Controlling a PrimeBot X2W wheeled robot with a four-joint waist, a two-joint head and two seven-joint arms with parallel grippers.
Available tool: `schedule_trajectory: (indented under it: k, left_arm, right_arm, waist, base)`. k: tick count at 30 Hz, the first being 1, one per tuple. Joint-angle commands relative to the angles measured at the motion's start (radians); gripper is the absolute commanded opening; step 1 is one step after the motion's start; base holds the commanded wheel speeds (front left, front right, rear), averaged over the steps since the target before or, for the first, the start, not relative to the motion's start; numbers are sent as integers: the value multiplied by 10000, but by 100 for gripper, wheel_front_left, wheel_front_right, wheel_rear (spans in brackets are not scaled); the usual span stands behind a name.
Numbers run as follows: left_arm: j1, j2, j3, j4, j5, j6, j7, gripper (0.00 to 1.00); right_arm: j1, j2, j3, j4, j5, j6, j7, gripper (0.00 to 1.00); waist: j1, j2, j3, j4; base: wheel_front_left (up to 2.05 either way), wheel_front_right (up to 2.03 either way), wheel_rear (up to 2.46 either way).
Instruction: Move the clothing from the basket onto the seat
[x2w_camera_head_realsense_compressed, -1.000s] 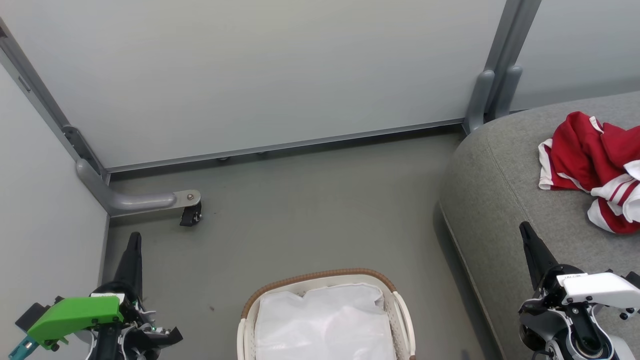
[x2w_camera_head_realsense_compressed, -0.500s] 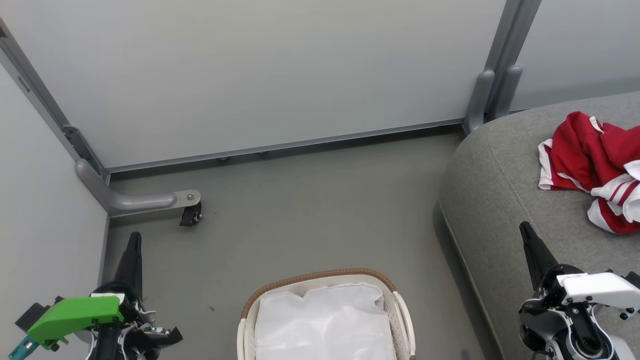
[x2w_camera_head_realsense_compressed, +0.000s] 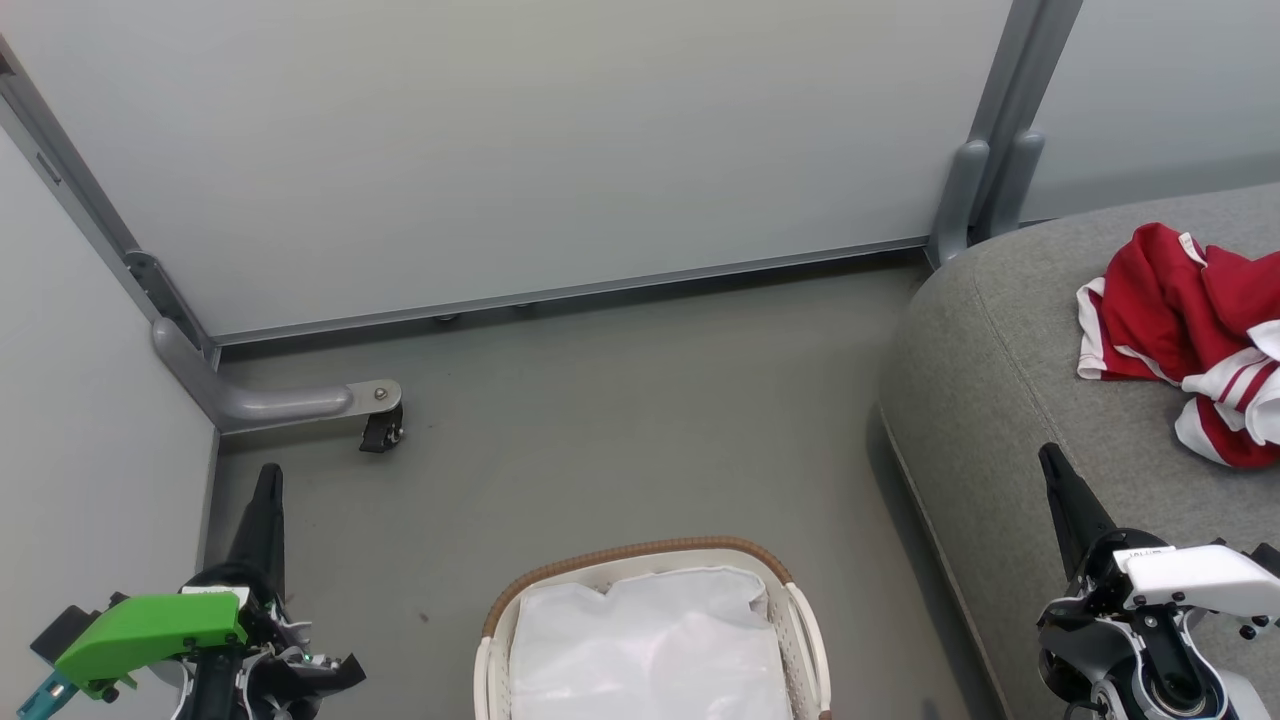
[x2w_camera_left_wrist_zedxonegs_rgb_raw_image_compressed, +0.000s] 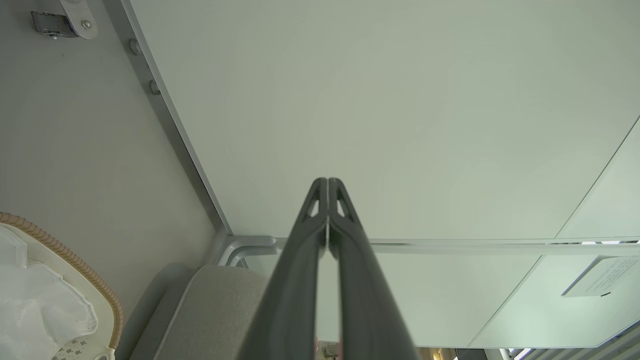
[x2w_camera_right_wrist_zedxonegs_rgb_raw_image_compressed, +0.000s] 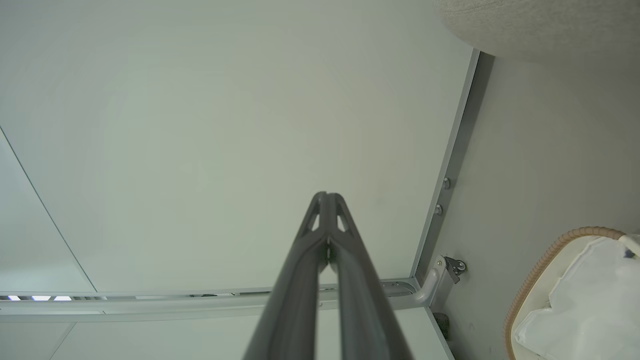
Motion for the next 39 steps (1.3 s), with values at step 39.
schedule_trajectory:
  k: [39]
  left_arm:
    - [-96,59,20,-12,-32,-32,32,0]
  right_arm:
    - [54,-56,-14,-34,35,0,15,0]
  waist:
    - [0,0,0,0]
  base:
    - [0,0,0]
